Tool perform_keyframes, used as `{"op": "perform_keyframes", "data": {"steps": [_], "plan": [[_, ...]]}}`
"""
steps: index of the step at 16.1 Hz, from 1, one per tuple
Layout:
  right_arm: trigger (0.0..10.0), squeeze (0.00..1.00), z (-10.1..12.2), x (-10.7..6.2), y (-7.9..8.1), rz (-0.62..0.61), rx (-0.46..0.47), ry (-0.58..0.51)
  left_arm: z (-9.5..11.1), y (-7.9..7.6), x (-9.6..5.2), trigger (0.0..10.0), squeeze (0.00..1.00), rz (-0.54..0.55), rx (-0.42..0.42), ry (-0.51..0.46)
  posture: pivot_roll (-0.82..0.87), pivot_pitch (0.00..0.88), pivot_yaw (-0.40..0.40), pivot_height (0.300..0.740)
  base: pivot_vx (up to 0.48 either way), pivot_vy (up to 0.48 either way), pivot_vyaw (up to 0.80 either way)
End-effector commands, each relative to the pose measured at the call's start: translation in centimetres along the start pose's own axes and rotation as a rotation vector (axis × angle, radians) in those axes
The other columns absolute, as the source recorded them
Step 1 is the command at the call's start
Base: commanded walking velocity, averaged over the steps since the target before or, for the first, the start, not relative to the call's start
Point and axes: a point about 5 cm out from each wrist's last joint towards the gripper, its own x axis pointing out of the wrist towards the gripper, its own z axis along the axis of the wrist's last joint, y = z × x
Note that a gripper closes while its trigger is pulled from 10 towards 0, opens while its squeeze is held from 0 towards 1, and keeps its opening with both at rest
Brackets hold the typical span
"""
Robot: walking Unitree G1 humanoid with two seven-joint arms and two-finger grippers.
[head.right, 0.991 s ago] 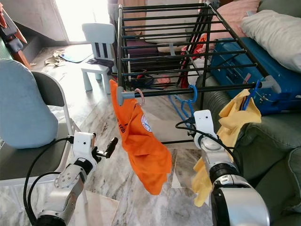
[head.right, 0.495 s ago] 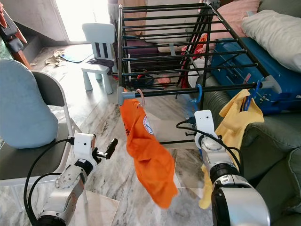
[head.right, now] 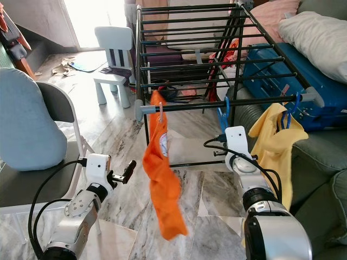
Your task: Hang hanger
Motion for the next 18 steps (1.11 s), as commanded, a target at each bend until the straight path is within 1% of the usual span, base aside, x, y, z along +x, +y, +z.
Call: {"op": "perform_keyframes", "data": {"steps": [1,2,3,4,5,6,7,8,10,11,12,13,14,15,18], "plan": [[0.0,0.00,2.2,0.2,0.2,0.019,0.013,-0.098,0.4,0.7,-0.1,10.0,0.00,0.029,0.001,-0.001,-0.09,0.000,0.007,0.740,0.000,0.000,0.00],[0.3,0.00,2.6,0.2,0.2,0.023,0.013,-0.124,0.6,0.9,-0.2,10.0,0.00,0.037,0.004,-0.008,-0.09,0.000,0.005,0.740,0.000,0.000,0.00],[3.2,0.00,3.4,0.0,0.3,0.029,0.020,-0.194,1.1,1.2,-0.4,10.0,0.00,0.035,0.031,-0.021,-0.09,0.000,-0.002,0.740,0.000,0.000,0.00],[4.1,0.00,3.8,-0.2,0.4,0.035,0.024,-0.245,1.6,1.3,-0.7,10.0,0.00,0.025,0.058,-0.035,-0.09,0.000,-0.006,0.740,0.000,0.000,0.00],[8.5,0.00,3.8,-0.6,0.5,0.029,0.029,-0.286,2.0,1.2,-0.9,10.0,0.00,0.014,0.087,-0.053,-0.09,0.000,-0.007,0.740,0.000,0.000,0.00],[10.0,0.00,3.4,-0.9,0.7,0.035,0.030,-0.302,2.1,1.2,-1.1,10.0,0.00,0.019,0.095,-0.059,-0.08,0.000,-0.008,0.740,0.000,0.000,0.00],[10.0,0.00,2.7,-1.5,0.9,0.033,0.045,-0.325,2.3,0.8,-1.3,10.0,0.00,0.018,0.091,-0.066,-0.08,0.000,-0.009,0.740,0.000,0.000,0.00],[10.0,0.00,2.0,-1.8,1.0,0.032,0.051,-0.322,2.2,0.7,-1.5,10.0,0.00,0.023,0.084,-0.068,-0.09,0.000,-0.010,0.740,0.000,0.000,0.00],[10.0,0.00,-0.3,-3.0,1.7,0.044,0.075,-0.301,1.6,0.2,-1.8,10.0,0.00,0.049,0.051,-0.058,-0.09,0.000,-0.011,0.740,0.000,0.000,0.00],[10.0,0.00,-1.1,-3.5,1.9,0.042,0.077,-0.291,1.4,0.0,-2.0,10.0,0.00,0.061,0.041,-0.058,-0.09,0.000,-0.011,0.740,0.000,0.000,0.00],[10.0,0.00,-1.9,-4.0,2.1,0.039,0.104,-0.273,1.4,-0.1,-2.1,10.0,0.00,0.079,0.039,-0.058,-0.09,0.000,-0.011,0.740,0.000,0.000,0.00],[10.0,0.00,-2.3,-4.3,2.2,0.036,0.112,-0.263,1.3,-0.1,-2.1,10.0,0.00,0.100,0.031,-0.055,-0.09,0.000,-0.011,0.740,0.000,0.000,0.00],[10.0,0.00,-2.3,-4.5,2.5,0.047,0.109,-0.261,1.4,0.0,-2.0,10.0,0.00,0.113,0.029,-0.049,-0.09,0.000,-0.009,0.740,0.000,0.000,0.00],[10.0,0.00,-2.2,-4.4,2.7,0.049,0.109,-0.259,1.6,0.1,-1.8,10.0,0.00,0.127,0.044,-0.050,-0.09,0.000,-0.009,0.740,0.000,0.000,0.00],[10.0,0.00,-1.3,-4.2,2.7,0.032,0.102,-0.262,1.9,0.6,-1.6,10.0,0.00,0.145,0.061,-0.045,-0.08,0.000,-0.003,0.740,0.000,0.000,0.00]]}}
